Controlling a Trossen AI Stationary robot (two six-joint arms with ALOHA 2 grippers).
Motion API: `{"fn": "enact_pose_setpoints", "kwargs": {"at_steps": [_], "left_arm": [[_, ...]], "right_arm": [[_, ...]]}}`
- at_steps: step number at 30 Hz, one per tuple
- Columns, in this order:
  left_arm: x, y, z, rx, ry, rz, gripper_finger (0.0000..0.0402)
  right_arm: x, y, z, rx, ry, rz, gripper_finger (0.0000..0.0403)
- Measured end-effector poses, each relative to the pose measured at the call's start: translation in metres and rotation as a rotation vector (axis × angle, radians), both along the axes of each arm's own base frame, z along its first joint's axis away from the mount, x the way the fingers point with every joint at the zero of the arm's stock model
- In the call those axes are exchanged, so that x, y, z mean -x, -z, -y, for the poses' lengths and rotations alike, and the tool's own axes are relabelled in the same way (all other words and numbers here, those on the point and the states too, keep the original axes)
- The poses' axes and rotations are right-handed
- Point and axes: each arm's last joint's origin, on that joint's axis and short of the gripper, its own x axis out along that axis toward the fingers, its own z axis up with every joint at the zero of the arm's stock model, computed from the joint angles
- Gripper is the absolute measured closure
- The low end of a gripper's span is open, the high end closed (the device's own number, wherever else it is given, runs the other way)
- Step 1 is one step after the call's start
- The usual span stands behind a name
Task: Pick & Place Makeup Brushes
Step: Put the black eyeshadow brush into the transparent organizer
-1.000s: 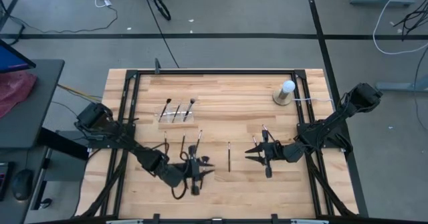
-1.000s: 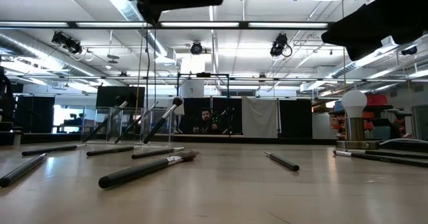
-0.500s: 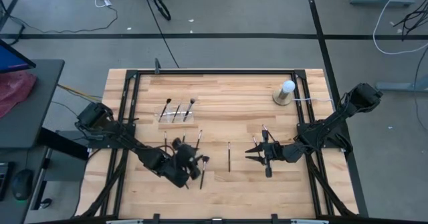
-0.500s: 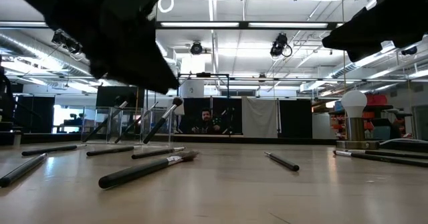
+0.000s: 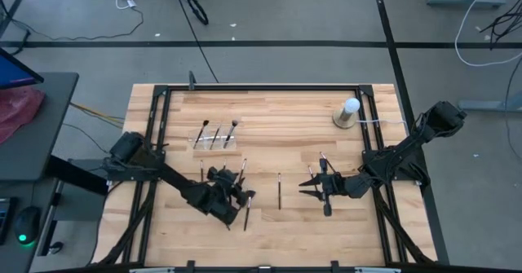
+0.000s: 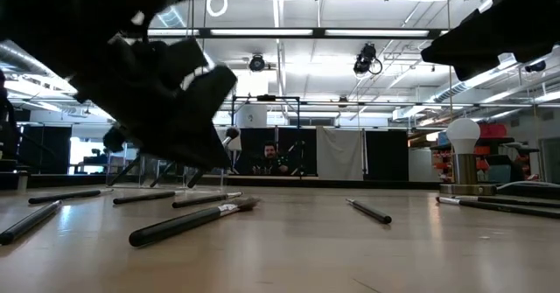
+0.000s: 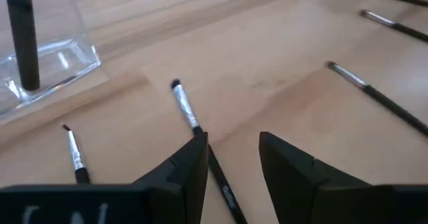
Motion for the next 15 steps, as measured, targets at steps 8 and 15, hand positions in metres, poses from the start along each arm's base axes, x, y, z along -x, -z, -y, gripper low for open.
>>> {"fn": "enact_pose_setpoints", "kwargs": {"at_steps": [8, 15], "left_arm": [[-0.012, 0.013, -0.026, 0.046, -0.065, -0.062, 0.0262], [-0.014, 0.017, -0.033, 0.091, -0.055, -0.097, 0.0271]], "right_arm": [[0.0, 0.0, 0.0, 0.0, 0.0, 0.0, 0.0314], [0.0, 0.0, 0.0, 0.0, 0.0, 0.0, 0.0314]]}}
